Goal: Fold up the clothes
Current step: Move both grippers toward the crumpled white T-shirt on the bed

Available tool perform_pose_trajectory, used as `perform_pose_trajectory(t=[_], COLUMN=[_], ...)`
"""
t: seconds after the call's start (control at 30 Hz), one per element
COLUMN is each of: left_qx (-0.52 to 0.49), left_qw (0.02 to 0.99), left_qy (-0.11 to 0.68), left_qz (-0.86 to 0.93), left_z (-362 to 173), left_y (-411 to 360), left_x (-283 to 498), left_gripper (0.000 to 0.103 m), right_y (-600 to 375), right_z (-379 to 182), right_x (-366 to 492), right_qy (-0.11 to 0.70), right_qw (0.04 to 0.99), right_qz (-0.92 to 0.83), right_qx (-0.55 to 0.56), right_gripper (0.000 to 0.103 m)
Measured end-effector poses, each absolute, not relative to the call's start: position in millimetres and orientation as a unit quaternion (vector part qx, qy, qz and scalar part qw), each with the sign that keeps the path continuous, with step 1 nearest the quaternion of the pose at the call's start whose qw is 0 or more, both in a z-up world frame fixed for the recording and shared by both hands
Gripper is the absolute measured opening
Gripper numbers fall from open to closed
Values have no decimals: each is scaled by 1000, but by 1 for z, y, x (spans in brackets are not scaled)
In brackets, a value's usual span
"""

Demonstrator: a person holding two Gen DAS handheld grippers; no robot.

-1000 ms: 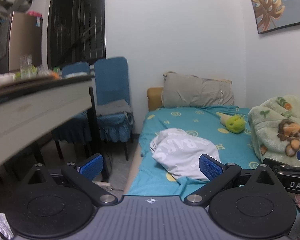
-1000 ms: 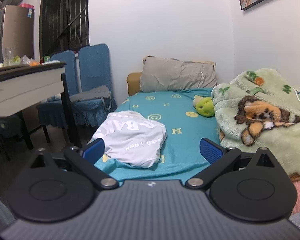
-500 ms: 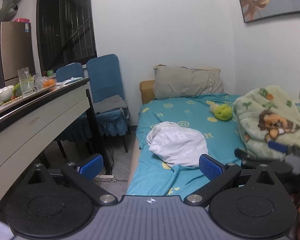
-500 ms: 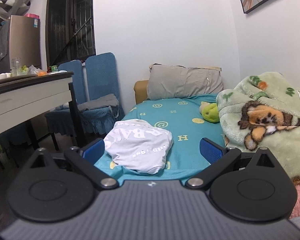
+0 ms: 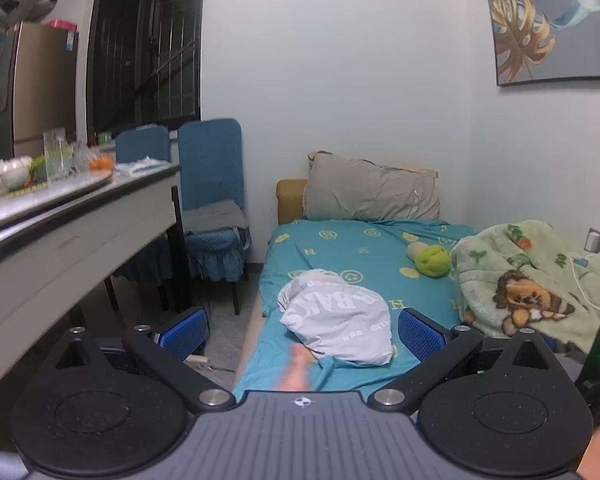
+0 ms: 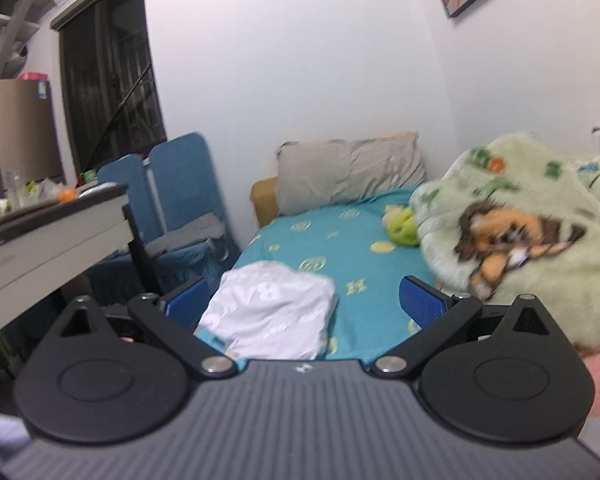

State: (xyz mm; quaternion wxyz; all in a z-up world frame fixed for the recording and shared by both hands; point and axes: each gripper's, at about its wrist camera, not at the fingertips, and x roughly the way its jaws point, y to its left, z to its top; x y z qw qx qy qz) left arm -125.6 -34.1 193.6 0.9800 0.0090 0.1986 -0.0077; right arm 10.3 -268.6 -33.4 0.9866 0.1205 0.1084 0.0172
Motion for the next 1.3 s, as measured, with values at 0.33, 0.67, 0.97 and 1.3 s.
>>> perform_pose_trajectory(t=[0.33, 0.67, 0.97, 1.3], left_qx=[-42, -27, 43, 16], left_qw=[974, 981, 980, 974], left_qy=[218, 185, 193, 226], left_qz=[-39, 41, 39, -19], left_z=[194, 207, 226, 288], left_y=[-56, -32, -23, -56], left_x=[-92, -80, -63, -40], left_gripper=[103, 103, 103, 103], right_y=[-287, -281, -270, -299], right_z=[14, 71, 85, 162], right_x=[9, 1, -1, -14], right_qy=[104, 125, 133, 138], right_qw=[985, 975, 985, 986], right_qz=[-8, 54, 39, 50], right_qx=[136, 175, 98, 75], right_gripper=[103, 103, 103, 103])
